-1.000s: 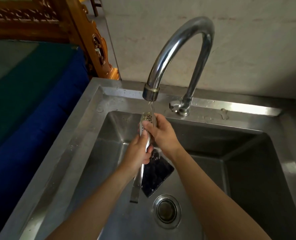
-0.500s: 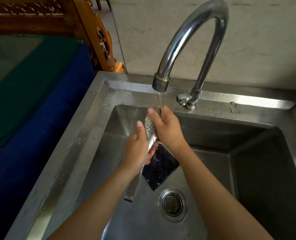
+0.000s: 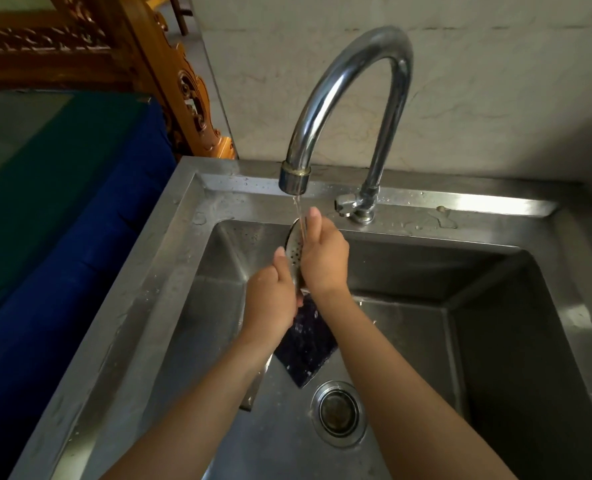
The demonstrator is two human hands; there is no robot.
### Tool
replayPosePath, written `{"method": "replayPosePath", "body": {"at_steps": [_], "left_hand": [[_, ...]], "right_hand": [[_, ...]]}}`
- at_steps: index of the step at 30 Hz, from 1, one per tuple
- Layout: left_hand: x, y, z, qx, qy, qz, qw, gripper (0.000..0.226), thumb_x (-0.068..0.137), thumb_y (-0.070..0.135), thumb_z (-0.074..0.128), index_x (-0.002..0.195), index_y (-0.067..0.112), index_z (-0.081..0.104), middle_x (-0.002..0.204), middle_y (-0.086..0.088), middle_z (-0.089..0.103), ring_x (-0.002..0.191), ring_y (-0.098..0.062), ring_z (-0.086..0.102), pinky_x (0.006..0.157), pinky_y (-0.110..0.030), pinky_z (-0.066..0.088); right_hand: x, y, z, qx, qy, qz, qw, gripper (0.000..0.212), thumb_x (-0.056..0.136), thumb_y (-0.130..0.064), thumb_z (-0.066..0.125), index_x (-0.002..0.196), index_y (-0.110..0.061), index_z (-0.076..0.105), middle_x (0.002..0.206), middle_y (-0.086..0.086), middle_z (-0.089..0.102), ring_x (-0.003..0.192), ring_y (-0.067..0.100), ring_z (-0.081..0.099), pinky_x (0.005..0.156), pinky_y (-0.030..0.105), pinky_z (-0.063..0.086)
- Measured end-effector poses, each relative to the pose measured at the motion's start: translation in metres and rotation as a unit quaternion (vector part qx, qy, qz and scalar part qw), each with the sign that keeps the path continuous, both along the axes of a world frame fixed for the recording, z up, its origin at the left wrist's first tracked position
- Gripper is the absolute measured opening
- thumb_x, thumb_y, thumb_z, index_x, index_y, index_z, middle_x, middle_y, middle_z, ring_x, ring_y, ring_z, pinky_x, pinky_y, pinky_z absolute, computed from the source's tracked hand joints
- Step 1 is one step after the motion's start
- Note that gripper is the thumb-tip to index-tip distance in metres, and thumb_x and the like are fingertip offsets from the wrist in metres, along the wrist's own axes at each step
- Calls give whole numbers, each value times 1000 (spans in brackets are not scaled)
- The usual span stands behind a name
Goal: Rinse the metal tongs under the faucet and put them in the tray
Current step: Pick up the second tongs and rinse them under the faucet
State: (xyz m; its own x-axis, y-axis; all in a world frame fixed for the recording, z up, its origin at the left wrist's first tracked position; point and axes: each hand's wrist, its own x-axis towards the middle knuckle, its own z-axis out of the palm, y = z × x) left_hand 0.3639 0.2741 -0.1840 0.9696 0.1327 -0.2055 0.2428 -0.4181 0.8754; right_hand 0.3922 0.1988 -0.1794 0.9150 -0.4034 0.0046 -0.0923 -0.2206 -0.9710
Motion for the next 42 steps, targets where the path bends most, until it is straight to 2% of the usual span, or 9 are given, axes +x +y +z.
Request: {"method": "replayPosePath", "body": {"at_steps": [4, 10, 15, 20, 25, 28, 32, 37, 42], "left_hand": [[11, 7, 5, 5, -3, 1, 1000, 61, 99, 44, 21, 58, 17, 57, 50, 0, 59, 42, -9, 57, 43, -23, 41], [-4, 7, 8, 114, -80, -57, 989, 58, 100, 37, 18, 53, 20, 49, 38, 4, 49, 39, -5, 52, 47, -21, 36], [12, 9, 23, 121, -61, -45, 990, 62, 99, 41, 17, 56, 18, 54, 52, 1, 55, 53, -12, 56, 49, -25, 36], [-7, 7, 12, 108, -49, -66, 991, 65, 97, 44, 17, 56, 15, 58, 39, 1, 52, 36, -4, 52, 45, -25, 36], [3, 13, 18, 33, -3, -13, 999, 61, 97, 48, 21, 60, 14, 56, 42, 1, 54, 40, -9, 53, 43, -22, 39], [-1, 12, 21, 50, 1, -27, 998, 63, 97, 48, 20, 57, 12, 52, 29, 4, 45, 27, -3, 43, 32, -17, 32], [-20, 7, 17, 94, -61, -73, 991, 52, 96, 45, 21, 69, 16, 56, 46, 4, 52, 42, -4, 52, 45, -23, 33], [-2, 16, 24, 7, -21, -25, 999, 59, 96, 49, 22, 61, 17, 57, 40, 4, 56, 42, -6, 57, 43, -21, 39], [-17, 18, 19, 29, -30, -54, 998, 49, 95, 49, 23, 65, 22, 52, 36, 5, 49, 30, 0, 45, 32, -12, 28]], "right_hand": [[-10, 1, -3, -43, -17, 102, 994, 25, 91, -36, 53, 94, -14, 41, 69, -10, 51, 55, 2, 50, 48, 13, 40], [0, -6, 15, -14, 51, 13, 999, 52, 97, -46, 33, 54, -18, 36, 49, -4, 41, 44, 12, 36, 48, 28, 33], [-21, 15, 12, -18, -4, 47, 999, 31, 91, -39, 53, 94, -10, 41, 78, 2, 60, 66, 16, 59, 60, 35, 50], [2, -7, 18, 47, 56, 3, 997, 47, 96, -43, 40, 56, -18, 36, 51, -6, 39, 45, 9, 35, 49, 26, 32], [-16, 11, 12, -21, -30, 83, 996, 22, 92, -33, 52, 98, -13, 45, 69, -12, 52, 58, 0, 51, 48, 16, 43], [-8, 6, 15, -15, 12, 68, 998, 26, 94, -39, 47, 79, -19, 48, 64, -10, 49, 54, 3, 47, 51, 21, 41], [3, 2, 21, 93, 78, -8, 993, 52, 99, -39, 32, 52, -19, 39, 51, -4, 42, 47, 10, 40, 50, 25, 36], [-15, 15, 18, -7, -51, 70, 996, 21, 92, -31, 53, 88, -12, 46, 62, -10, 50, 45, -5, 50, 43, 9, 38], [-6, 8, 24, 65, 14, -1, 998, 41, 98, -36, 39, 60, -24, 48, 47, -6, 36, 32, 1, 35, 37, 11, 29]]}}
